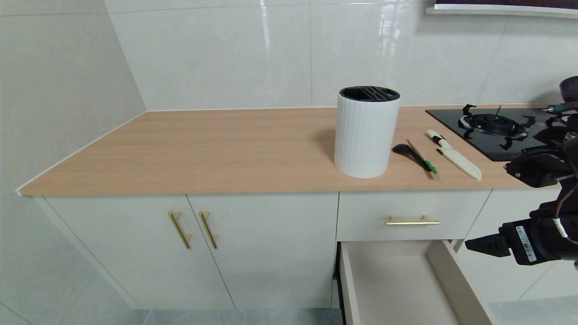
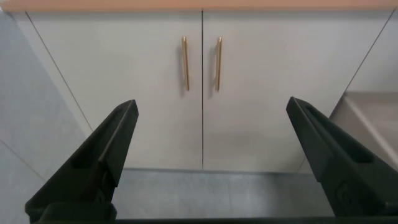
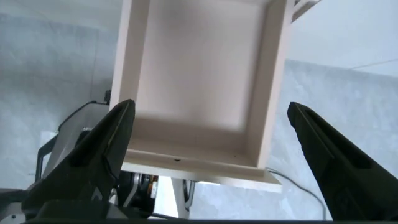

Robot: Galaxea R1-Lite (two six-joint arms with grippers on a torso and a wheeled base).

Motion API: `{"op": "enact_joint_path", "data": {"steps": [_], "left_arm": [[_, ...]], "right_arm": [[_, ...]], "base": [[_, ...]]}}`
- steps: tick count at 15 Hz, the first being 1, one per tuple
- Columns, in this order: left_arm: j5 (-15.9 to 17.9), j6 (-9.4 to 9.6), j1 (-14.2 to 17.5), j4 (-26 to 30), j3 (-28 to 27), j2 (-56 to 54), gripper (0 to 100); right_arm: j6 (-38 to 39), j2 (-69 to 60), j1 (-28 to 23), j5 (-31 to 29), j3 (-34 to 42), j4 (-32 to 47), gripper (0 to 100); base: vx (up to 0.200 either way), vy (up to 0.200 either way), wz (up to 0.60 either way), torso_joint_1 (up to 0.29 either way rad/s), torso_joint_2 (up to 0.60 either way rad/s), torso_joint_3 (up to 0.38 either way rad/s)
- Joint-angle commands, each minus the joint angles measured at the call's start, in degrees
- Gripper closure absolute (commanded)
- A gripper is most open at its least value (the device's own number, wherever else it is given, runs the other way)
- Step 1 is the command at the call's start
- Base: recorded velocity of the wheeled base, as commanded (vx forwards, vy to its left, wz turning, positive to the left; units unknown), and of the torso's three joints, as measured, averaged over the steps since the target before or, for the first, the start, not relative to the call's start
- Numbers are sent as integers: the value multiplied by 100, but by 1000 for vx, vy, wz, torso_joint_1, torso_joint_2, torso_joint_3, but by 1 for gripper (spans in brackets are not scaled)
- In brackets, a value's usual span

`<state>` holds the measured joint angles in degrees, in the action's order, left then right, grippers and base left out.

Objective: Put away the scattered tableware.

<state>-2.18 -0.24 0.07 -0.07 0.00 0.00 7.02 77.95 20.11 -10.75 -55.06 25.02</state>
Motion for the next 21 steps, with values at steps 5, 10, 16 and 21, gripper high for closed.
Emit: {"op": "enact_joint_path", "data": {"steps": [5, 10, 16, 21], "left_arm": [[-2, -2, 1, -1, 0, 0, 0], [-2, -2, 1, -1, 0, 9, 0], [-2, -2, 1, -1, 0, 0, 0], [-2, -2, 1, -1, 0, 0, 0]], "right_arm": [[-553, 1337, -755, 29, -1164, -1192, 0], [-518, 2849, -1001, 47, -2782, -911, 0], [-500, 3526, -1115, 47, -2966, -1201, 0], [-500, 3789, -1124, 38, -2966, -1561, 0]], "base": [[0, 0, 0, 83, -184, -99], [0, 0, 0, 0, 0, 0], [0, 0, 0, 0, 0, 0], [0, 0, 0, 0, 0, 0]]}}
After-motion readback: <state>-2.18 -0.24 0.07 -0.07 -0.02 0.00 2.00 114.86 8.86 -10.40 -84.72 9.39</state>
